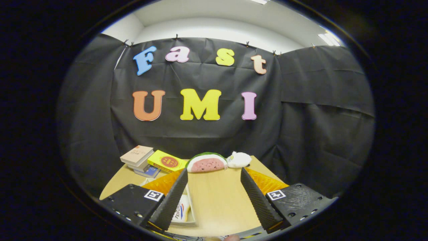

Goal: Open the storage box then place both shoes into the box .Put the left shoe in first, then the right shoe, with the right side of both shoes facing outward in a uniform manner.

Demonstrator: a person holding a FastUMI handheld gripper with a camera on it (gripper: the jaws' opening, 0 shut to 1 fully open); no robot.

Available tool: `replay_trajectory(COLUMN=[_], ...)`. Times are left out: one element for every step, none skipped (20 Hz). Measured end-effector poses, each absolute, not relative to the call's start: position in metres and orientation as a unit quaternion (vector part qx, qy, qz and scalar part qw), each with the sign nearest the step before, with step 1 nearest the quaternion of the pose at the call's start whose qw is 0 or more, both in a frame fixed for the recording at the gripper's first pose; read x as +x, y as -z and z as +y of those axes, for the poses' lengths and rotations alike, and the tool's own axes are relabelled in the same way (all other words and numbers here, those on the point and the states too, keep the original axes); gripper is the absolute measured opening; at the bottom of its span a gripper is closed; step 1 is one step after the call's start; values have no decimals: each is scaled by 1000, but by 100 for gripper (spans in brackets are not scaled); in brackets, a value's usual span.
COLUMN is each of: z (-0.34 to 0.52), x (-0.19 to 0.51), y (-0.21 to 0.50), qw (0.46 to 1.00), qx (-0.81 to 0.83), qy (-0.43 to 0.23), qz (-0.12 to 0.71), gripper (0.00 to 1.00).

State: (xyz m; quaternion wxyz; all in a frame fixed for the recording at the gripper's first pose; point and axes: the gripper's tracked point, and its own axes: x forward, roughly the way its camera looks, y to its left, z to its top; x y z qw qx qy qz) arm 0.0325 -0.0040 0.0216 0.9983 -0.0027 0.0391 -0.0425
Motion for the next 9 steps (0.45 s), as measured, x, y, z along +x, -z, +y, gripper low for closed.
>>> replay_trajectory(z=[-5, -6, -7, -8, -9, -10, -11, -13, -16], x=[30, 29, 28, 27, 27, 26, 26, 26, 25], y=[-26, -29, -31, -32, -32, -31, -30, -29, -28], qw=[998, 998, 999, 999, 999, 999, 999, 998, 998], qx=[-3, -2, -2, -1, 0, 1, 2, 2, 3], qy=[43, 44, 43, 44, 44, 44, 43, 45, 47], qz=[36, 34, 32, 31, 31, 32, 32, 33, 34], gripper=[96, 96, 96, 96, 96, 96, 96, 96, 96])
